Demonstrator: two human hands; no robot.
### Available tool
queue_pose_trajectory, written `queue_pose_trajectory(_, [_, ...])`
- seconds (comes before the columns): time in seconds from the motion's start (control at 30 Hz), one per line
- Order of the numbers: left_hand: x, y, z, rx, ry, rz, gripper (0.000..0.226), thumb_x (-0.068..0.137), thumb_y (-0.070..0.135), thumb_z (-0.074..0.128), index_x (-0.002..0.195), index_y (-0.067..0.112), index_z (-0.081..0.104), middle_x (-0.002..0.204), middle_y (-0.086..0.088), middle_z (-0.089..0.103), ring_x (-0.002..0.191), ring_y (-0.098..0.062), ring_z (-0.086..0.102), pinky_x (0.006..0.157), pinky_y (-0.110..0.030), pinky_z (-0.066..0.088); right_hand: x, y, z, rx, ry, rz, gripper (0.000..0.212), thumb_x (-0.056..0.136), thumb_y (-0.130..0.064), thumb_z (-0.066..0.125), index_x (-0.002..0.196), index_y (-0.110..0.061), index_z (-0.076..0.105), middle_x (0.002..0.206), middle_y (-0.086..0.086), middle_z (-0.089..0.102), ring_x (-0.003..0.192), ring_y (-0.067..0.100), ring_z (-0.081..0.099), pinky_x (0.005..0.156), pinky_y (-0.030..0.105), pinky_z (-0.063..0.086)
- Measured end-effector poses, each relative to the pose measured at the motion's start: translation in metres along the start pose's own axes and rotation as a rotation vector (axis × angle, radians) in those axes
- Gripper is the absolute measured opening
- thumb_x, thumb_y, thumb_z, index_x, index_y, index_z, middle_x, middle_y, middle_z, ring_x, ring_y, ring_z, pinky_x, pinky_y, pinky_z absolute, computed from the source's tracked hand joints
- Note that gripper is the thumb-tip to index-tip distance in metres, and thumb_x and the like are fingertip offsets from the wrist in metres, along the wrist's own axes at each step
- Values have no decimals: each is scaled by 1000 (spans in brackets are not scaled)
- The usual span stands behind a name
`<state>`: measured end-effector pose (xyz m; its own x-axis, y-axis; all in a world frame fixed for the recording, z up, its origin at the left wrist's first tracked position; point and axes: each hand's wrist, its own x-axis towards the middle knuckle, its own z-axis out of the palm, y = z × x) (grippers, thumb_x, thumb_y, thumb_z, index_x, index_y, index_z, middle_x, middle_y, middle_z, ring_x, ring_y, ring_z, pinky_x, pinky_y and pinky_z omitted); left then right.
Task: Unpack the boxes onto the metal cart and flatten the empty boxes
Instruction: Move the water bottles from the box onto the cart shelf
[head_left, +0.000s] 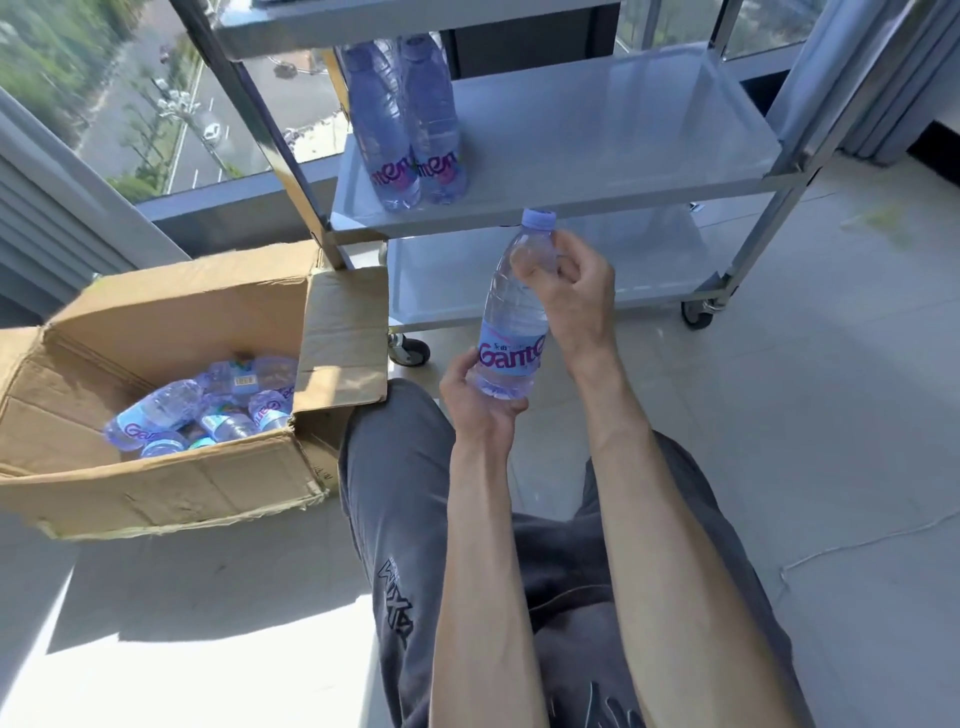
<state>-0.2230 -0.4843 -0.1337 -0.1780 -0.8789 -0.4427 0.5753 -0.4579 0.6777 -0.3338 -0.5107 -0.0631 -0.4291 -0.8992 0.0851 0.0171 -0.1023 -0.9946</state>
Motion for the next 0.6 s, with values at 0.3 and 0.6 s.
queue_pose_trajectory(0.3, [31, 21, 34, -15, 78, 19, 33, 91, 25, 41, 64, 17, 58, 61, 0, 53, 52, -14, 41, 45, -21, 17, 25, 20, 6, -224, -157, 158, 64, 59, -38, 85, 116, -30, 56, 101, -10, 70, 91, 11, 69, 81, 38, 59])
queue_pose_trajectory(0.6, [141, 101, 69, 636, 614, 475, 50, 84, 29, 69, 126, 9, 52, 120, -11, 60, 105, -26, 58, 85, -32, 42, 87, 13, 35, -237, 313, 64, 51, 59, -28, 90, 95, -21, 55, 76, -13, 64, 68, 5, 60, 62, 20, 46])
